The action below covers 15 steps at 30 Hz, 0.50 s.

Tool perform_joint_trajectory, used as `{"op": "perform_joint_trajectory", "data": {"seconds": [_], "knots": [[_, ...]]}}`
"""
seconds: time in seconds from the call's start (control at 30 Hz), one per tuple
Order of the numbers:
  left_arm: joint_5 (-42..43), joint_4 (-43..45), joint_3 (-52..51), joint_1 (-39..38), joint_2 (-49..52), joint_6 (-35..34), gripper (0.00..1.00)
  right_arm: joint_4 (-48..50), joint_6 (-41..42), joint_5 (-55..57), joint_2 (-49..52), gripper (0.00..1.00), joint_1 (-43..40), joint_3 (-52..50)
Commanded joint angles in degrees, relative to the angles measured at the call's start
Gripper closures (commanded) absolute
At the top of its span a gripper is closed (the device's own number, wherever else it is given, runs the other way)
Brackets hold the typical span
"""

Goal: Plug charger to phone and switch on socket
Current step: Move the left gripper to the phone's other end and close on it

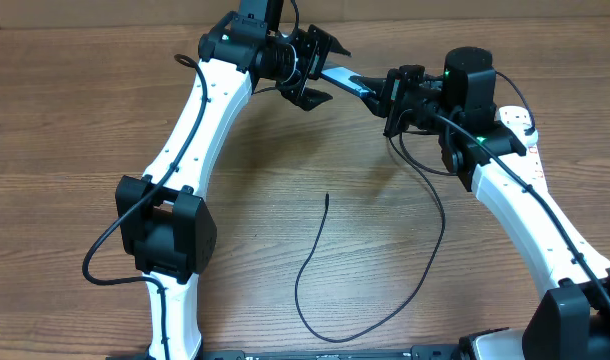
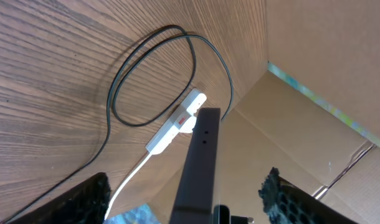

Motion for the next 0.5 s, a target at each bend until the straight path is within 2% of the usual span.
{"op": "perform_joint_trajectory", "data": {"seconds": [0.0, 0.1, 0.27, 0.37, 0.47], "knots": [[-0.26, 0.00, 1.18, -0.98, -1.99, -1.73, 0.31, 1.03, 0.15, -3.74, -0.28, 0.96, 0.00, 1.11], [-0.11, -0.02, 1.18, -1.14, -2.01, -2.25, 0.46, 1.03, 0.15, -4.22, -0.28, 0.96, 0.00, 1.11], [-0.13, 0.00, 1.18, -1.16, -1.99, -2.27, 0.60, 1.03, 0.15, -4.61, -0.28, 0.96, 0.00, 1.11], [-0.13, -0.02, 1.18, -1.16, -1.99, -2.27, 0.76, 1.03, 0.15, -4.63, -0.28, 0.96, 0.00, 1.11], [-0.15, -0.02, 1.18, -1.16, -1.99, -2.27, 0.86, 1.03, 0.15, -4.85, -0.28, 0.96, 0.00, 1.11]]}}
